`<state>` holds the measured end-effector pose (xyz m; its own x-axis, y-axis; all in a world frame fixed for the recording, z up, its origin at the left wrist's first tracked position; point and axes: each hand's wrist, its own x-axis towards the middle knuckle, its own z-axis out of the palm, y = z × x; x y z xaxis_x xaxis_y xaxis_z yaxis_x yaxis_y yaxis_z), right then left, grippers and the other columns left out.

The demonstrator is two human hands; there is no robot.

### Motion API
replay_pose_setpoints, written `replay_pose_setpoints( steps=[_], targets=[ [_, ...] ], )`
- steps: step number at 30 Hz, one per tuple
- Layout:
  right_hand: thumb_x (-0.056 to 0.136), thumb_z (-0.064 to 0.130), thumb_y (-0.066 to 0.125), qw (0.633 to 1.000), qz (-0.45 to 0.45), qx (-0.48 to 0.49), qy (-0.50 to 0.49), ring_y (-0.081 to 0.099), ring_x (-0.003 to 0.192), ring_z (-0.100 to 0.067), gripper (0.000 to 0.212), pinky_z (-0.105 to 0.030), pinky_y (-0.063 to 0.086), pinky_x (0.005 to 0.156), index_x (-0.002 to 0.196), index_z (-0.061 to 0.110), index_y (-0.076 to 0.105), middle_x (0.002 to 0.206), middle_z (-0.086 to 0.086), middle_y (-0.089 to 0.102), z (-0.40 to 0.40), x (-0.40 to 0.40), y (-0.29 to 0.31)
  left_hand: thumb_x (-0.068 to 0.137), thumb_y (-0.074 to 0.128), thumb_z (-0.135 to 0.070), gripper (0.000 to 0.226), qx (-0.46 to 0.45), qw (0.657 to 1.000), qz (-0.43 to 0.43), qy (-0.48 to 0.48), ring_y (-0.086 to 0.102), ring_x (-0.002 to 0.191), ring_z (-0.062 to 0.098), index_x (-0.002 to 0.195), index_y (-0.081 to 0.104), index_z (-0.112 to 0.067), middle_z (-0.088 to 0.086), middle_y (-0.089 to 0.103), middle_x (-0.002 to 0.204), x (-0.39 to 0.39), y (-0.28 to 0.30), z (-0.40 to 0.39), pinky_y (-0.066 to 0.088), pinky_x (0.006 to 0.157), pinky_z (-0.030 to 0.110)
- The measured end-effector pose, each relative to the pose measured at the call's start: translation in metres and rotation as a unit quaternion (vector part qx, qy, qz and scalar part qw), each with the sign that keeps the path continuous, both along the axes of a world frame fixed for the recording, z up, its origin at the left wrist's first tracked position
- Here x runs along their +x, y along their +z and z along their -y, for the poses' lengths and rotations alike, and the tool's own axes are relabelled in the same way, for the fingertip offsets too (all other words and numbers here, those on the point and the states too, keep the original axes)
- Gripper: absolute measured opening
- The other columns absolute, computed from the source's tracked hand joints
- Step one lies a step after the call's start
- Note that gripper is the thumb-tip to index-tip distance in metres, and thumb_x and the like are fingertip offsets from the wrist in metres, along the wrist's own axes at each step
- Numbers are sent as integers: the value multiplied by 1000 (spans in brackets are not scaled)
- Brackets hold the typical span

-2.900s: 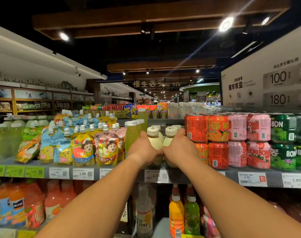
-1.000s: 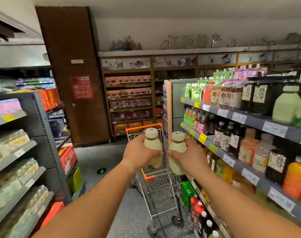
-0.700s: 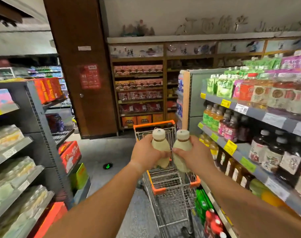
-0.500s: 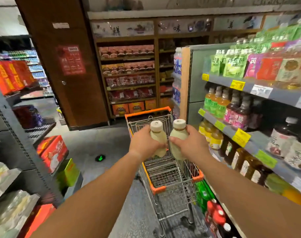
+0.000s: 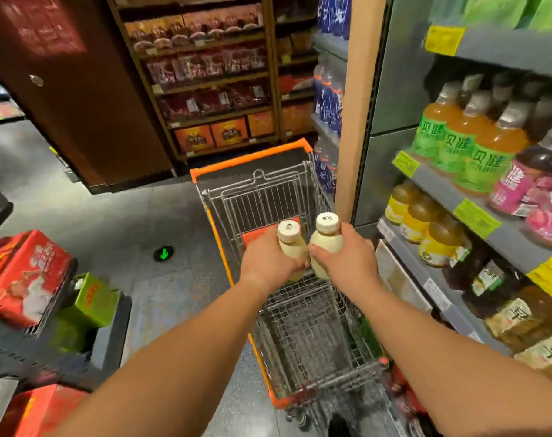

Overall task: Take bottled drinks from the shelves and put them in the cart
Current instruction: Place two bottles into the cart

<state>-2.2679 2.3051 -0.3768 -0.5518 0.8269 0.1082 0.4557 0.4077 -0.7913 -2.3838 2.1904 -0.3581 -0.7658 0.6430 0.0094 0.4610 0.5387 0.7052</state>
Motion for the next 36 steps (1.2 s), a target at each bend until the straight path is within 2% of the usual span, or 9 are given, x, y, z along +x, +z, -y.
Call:
replay_pose_setpoints(
  steps=[6,10,13,16,23,26,31,34,36],
  targets=[
    [74,42,79,998,37,-39,10,55,110,-34,59,-43,47,88,123,22,54,116,-6,64,-91,-89,-102,63,88,-36,70,-32,997,43,63,67,101,20,124,55,-27,-5,71,106,-86,-99,-97,51,80,29],
    [76,39,79,996,58,-61,-9,52,111,-33,59,-41,44,92,126,19,54,119,-7,63,-127,-134,-179,63,88,-31,61,-46,992,72,93,66,99,24,112,53,-28,-5,68,101,-130,-176,-145,47,76,30],
    [78,35,79,994,66,-86,-22,53,112,-34,59,-42,43,94,127,14,54,118,-11,64,-146,-165,-248,65,86,-32,57,-58,988,94,103,66,94,30,101,42,-31,-11,59,82,-154,-246,-171,43,69,30],
    [79,32,78,987,85,-129,-52,55,114,-33,61,-43,44,97,131,14,52,120,-12,63,-163,-193,-323,64,86,-34,60,-94,986,96,100,67,93,33,101,38,-28,-6,62,82,-174,-328,-188,49,68,36],
    [76,26,81,977,80,-163,-115,57,88,-22,48,-28,41,79,114,18,53,91,2,57,-206,-245,-464,63,83,-41,59,-137,981,110,87,68,91,29,95,35,-35,1,71,94,-201,-487,-224,39,63,30],
    [78,17,77,976,69,-181,-103,62,89,-26,40,-27,41,77,109,15,53,91,-2,60,-218,-260,-502,66,80,-47,52,-134,981,108,91,68,89,26,93,37,-36,-3,71,93,-210,-524,-239,37,64,28],
    [80,22,75,972,105,-158,-137,62,99,-30,43,-37,48,85,115,14,52,106,-9,63,-235,-283,-518,75,68,-63,48,-93,984,116,95,67,87,29,101,45,-30,0,70,94,-229,-548,-267,47,65,34],
    [85,17,70,973,96,-165,-130,57,112,-33,47,-39,47,96,126,8,50,122,-15,57,-239,-292,-517,78,74,-53,50,-95,986,113,73,63,100,28,111,53,-23,3,64,109,-242,-550,-278,51,79,37],
    [87,16,68,972,101,-164,-135,53,119,-34,56,-39,42,102,136,6,44,133,-16,49,-235,-294,-515,83,73,-47,57,-134,984,106,55,54,113,30,126,52,-16,10,55,128,-245,-551,-280,45,91,39]
  ],
)
